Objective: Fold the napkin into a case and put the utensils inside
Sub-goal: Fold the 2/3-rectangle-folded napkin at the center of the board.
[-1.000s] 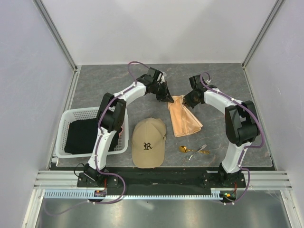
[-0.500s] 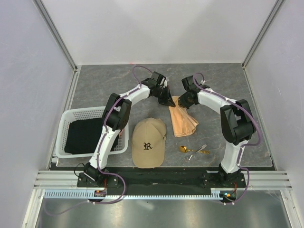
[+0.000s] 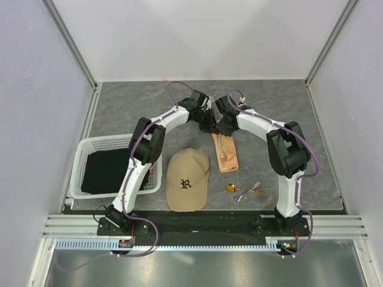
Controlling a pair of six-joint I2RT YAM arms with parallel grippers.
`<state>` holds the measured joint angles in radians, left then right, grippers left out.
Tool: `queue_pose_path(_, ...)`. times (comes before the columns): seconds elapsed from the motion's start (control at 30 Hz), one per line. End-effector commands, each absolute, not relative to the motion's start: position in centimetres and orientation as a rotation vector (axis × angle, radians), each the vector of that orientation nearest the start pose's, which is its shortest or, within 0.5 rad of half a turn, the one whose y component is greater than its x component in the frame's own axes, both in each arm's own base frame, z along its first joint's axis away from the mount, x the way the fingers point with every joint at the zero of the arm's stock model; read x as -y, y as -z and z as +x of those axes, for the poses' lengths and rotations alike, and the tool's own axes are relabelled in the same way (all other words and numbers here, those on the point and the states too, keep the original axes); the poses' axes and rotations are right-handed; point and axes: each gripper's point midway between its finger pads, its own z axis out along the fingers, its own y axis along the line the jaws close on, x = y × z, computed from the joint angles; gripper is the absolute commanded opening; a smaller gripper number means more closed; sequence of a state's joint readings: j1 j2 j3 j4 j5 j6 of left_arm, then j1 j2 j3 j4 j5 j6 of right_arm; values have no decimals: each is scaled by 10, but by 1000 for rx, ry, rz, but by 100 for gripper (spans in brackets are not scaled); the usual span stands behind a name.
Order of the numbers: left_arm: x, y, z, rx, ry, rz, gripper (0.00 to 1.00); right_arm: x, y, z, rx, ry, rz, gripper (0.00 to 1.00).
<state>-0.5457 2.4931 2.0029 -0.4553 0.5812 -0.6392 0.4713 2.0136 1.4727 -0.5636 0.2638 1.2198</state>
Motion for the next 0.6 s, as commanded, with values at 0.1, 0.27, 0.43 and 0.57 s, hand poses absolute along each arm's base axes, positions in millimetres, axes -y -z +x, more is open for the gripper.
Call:
queue_pose_path(0.1, 379, -51, 425, -2678, 1106, 265, 2, -202, -56, 421, -2545, -165, 584, 37)
queue_pose_path(0.27, 382, -82, 422, -2641, 1211, 266, 18, -201, -87, 422, -2521, -201, 352, 55)
queue_pose_path(0.43, 380, -123, 419, -2583, 1308, 263, 30, -200, -94, 424, -2544, -367, 353, 69)
queue_pose_path(0.57, 374, -143, 416, -2560, 1321, 251, 34, -207, -88, 430, -2540, -509, 355, 70)
